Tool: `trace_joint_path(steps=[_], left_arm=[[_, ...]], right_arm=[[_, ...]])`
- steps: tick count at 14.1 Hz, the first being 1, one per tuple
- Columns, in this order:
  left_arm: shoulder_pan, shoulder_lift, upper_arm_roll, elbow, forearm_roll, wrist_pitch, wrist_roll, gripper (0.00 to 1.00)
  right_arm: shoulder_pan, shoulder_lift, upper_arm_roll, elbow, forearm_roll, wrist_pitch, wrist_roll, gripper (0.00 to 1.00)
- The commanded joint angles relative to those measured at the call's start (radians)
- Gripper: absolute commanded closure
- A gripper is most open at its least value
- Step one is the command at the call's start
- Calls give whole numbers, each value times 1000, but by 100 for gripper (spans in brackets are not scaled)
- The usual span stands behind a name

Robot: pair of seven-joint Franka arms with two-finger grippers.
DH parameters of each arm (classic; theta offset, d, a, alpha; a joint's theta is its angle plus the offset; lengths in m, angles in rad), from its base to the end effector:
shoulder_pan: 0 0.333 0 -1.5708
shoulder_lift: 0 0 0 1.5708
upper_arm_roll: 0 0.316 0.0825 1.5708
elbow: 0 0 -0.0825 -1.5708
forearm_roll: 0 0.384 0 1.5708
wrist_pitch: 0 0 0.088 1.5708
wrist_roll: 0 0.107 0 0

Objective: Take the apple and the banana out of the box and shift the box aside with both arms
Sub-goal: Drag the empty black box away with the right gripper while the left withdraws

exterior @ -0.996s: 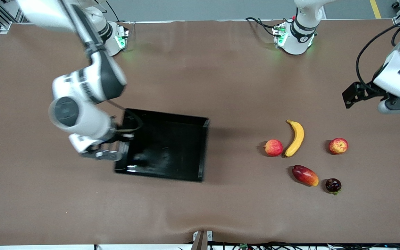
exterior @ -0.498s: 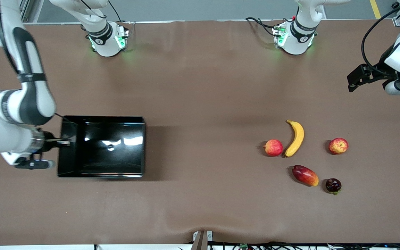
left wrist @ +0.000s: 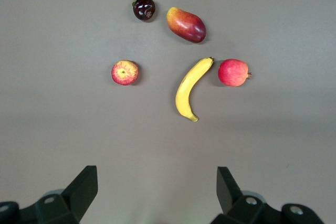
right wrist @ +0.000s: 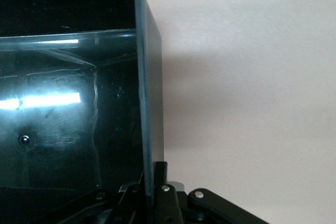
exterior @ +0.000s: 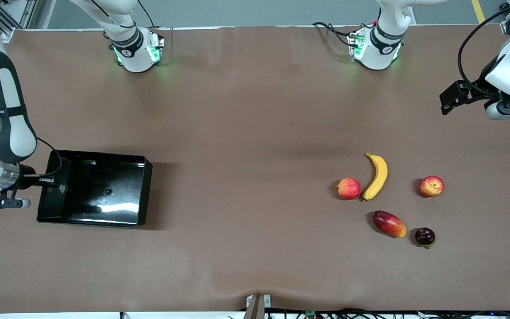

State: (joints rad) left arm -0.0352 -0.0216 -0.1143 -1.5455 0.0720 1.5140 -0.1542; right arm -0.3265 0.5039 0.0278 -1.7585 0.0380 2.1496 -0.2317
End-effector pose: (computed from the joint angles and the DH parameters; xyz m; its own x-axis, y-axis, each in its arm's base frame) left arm 0.5374 -0.0736 0.6435 1.0000 0.0084 0.0016 0.0085 -0.9972 -0.0750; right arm 0.6200 -0.1907 0.2725 0.9910 -0.0883 -0.1002 -0.0953 -0.9932 -0.0675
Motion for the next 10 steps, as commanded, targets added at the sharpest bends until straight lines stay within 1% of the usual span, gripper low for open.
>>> trace_joint_path(steps=[1,3,4,5,6,8,9,10], left_arm=[[11,-35,8,-24,-21,0,19,0],[11,-35,10,-25,-21,0,19,0],[11,-35,10,-25,-21,0,19,0],[12,-35,10,-25,-21,0,19,0],[12,-35,12,-25,-21,0,19,0],[11,-32,12,-24,-21,3,18,0],[11,-32,12,-24,-21,3,18,0],[12,-34,12,-24,-21,3,18,0]], right_arm=[[-29,11,27,-6,2,29,-8,100],[-37,39,27,-4,8,50,-6,82],[-37,39,27,-4,8,49,-6,62],[-36,39,27,-4,8,46,-6,24],[-34,38,27,-4,8,38,-6,0],[-25,19,29,7,8,12,-6,0],[-20,10,29,42,8,-34,-5,0],[-19,10,31,100,2,-106,-5,0]])
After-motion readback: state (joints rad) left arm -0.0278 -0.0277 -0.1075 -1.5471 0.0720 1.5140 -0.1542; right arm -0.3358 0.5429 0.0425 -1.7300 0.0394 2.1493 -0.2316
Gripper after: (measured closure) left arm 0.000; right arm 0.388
